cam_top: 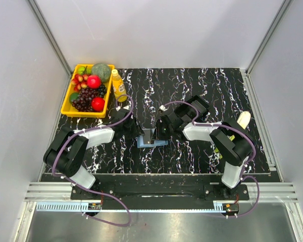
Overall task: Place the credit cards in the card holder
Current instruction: Insert the credit card into the card holder.
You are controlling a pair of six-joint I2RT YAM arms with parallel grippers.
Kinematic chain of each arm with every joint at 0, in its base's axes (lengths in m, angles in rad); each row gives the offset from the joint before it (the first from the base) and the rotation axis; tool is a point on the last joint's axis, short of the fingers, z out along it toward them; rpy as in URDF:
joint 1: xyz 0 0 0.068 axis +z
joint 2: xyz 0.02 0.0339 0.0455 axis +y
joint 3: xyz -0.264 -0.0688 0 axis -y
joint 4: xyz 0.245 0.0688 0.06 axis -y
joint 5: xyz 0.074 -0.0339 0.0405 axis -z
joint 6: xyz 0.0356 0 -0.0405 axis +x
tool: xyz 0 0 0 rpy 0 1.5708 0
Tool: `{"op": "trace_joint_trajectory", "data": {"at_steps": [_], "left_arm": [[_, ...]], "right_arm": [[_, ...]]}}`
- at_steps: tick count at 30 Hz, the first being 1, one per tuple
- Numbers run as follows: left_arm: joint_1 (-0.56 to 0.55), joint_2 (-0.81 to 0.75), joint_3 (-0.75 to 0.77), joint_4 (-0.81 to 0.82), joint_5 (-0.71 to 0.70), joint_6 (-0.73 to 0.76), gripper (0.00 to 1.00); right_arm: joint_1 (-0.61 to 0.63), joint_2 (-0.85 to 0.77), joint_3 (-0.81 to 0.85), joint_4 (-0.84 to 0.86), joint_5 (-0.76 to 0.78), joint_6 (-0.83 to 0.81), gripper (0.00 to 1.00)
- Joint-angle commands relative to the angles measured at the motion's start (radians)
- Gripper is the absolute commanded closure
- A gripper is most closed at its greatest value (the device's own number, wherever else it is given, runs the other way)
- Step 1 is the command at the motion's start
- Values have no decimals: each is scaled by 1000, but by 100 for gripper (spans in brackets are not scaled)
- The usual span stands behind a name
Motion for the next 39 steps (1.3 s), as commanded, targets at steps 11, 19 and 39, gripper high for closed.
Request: {"op": "trace_joint_trajectory", "data": {"at_steps": [11, 19, 39], "left_arm": [[5, 25, -64, -80, -12, 12, 59], [5, 38, -62, -66, 6, 12, 60], [5, 67, -13, -112, -17, 47, 94]], "right_arm": [[8, 43, 33, 10, -108, -34, 90], [8, 69, 44, 37, -131, -27, 87], [6, -158, 2, -54, 117, -77, 69]]}}
